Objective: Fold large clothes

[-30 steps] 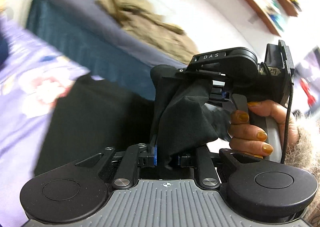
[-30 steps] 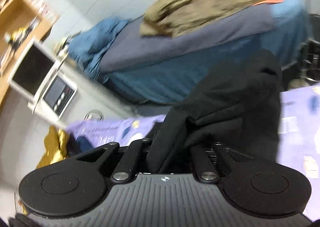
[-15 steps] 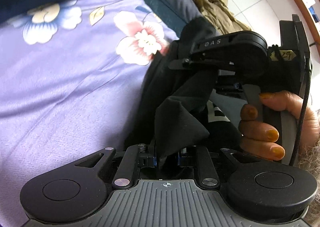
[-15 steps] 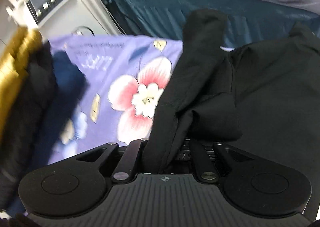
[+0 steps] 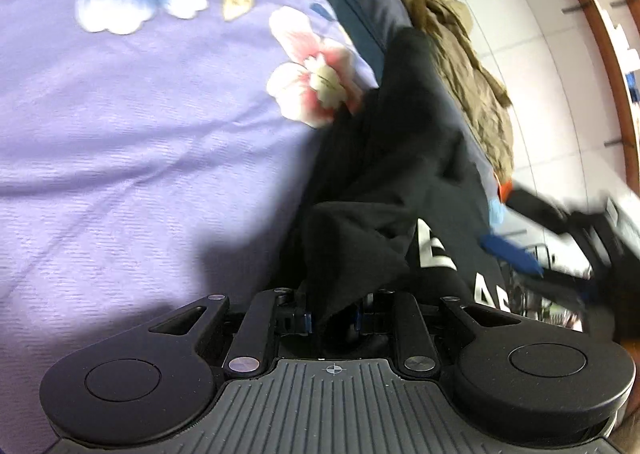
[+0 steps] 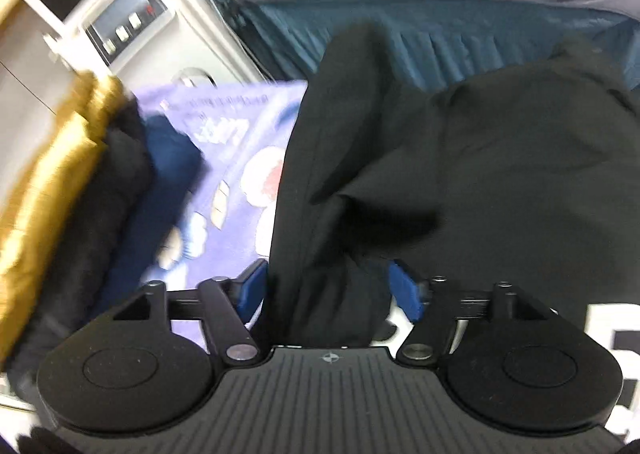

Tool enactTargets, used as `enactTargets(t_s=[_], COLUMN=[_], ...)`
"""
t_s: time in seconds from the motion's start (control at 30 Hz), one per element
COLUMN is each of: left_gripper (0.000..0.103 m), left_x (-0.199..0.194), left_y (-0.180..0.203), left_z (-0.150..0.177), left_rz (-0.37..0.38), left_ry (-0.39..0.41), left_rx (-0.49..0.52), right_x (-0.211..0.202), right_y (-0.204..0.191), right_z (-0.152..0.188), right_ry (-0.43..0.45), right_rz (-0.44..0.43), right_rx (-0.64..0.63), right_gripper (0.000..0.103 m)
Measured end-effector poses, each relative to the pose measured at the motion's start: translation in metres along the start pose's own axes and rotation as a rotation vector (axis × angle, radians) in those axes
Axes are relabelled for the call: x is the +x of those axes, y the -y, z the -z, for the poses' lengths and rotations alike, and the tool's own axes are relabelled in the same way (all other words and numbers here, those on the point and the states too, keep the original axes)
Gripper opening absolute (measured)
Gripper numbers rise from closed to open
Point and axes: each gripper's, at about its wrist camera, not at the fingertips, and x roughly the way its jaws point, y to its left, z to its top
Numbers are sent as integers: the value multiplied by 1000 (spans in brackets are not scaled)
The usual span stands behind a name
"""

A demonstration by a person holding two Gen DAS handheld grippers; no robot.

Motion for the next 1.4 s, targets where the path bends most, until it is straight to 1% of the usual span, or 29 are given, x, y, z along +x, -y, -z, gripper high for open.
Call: enactTargets(t_s=[0.07, 0.13, 0.27, 0.3, 0.33, 0.37, 0.4, 0.43, 0.47, 0.53, 0.57, 0.6, 0.67, 0.7, 0.73, 0.77, 0.8, 0.87, 0.93, 1.0, 1.03, 1.07, 1.17, 1.23, 1.27, 1.3, 1.33, 1.37, 1.4], left_gripper=[60, 64, 68, 68, 68, 68, 68, 68, 68, 68, 68, 68, 68, 69, 69, 68, 69, 69, 69, 69, 71, 72, 75, 78, 80, 85, 97, 102, 103], left_x=[-6, -12, -18, -18, -14, -10, -9, -7, -5, -1, 1, 3, 6, 5, 6, 8, 10, 15, 20, 25, 26, 27, 26, 24, 22, 20, 18, 15, 11], left_y=[-5, -9, -7, -5, 0, 3, 7, 10, 13, 17, 19, 20, 19, 19, 20, 22, 24, 30, 35, 37, 36, 35, 29, 24, 23, 22, 25, 30, 37], left_z=[-1, 0, 2, 2, 1, -1, 0, -1, -3, -7, -8, -8, -9, -9, -9, -9, -8, -6, -4, -4, -5, -6, -10, -12, -12, -12, -11, -10, -8], left_rz=[-3, -8, -38, -43, -52, -59, -66, -72, -76, -85, -90, -93, -89, -86, -79, -77, -80, -97, -131, -172, -180, -183, -173, -160, -155, -157, -172, -201, -246], left_ry=[10, 19, 19, 13, 9, 5, 4, 7, 8, 2, -2, -5, -14, -18, -26, -34, -43, -56, -55, -54, -55, -56, -59, -67, -69, -71, -73, -69, -62], left_rx=[-42, -59, -40, -32, -21, -13, -6, -1, 6, 27, 35, 40, 38, 41, 49, 60, 76, 128, 187, 221, 227, 225, 207, 198, 191, 189, 200, 223, 258], right_x=[-22, -39, -54, -57, -61, -65, -68, -71, -71, -72, -75, -77, -78, -76, -75, -77, -80, -83, -83, -79, -77, -76, -74, -72, -73, -72, -73, -74, -76], right_y=[10, 22, 37, 39, 40, 39, 38, 36, 33, 31, 36, 45, 70, 83, 93, 99, 101, 107, 120, 133, 139, 139, 127, 127, 129, 133, 136, 140, 140], right_z=[2, 6, 23, 30, 37, 47, 56, 66, 75, 87, 92, 93, 95, 96, 99, 102, 106, 119, 132, 138, 136, 134, 124, 123, 123, 125, 126, 128, 129], right_ry=[21, 35, 28, 29, 30, 37, 51, 63, 71, 82, 86, 77, 36, 18, 8, 18, 38, 72, 85, 76, 65, 58, 31, 27, 24, 18, 12, 8, 6], right_rz=[7, 29, 141, 148, 152, 175, 212, 259, 301, 371, 386, 386, 325, 276, 231, 216, 209, 202, 189, 150, 133, 133, 180, 187, 185, 175, 157, 146, 144], right_rx=[-1, 6, -35, -54, -87, -127, -161, -194, -216, -226, -197, -133, 25, 114, 190, 225, 232, 249, 315, 411, 456, 467, 395, 405, 428, 453, 472, 477, 474], right_gripper=[75, 75, 75, 71, 71, 70, 65, 63, 64, 73, 77, 78, 77, 68, 64, 61, 58, 55, 55, 57, 58, 59, 63, 67, 73, 76, 76, 77, 79])
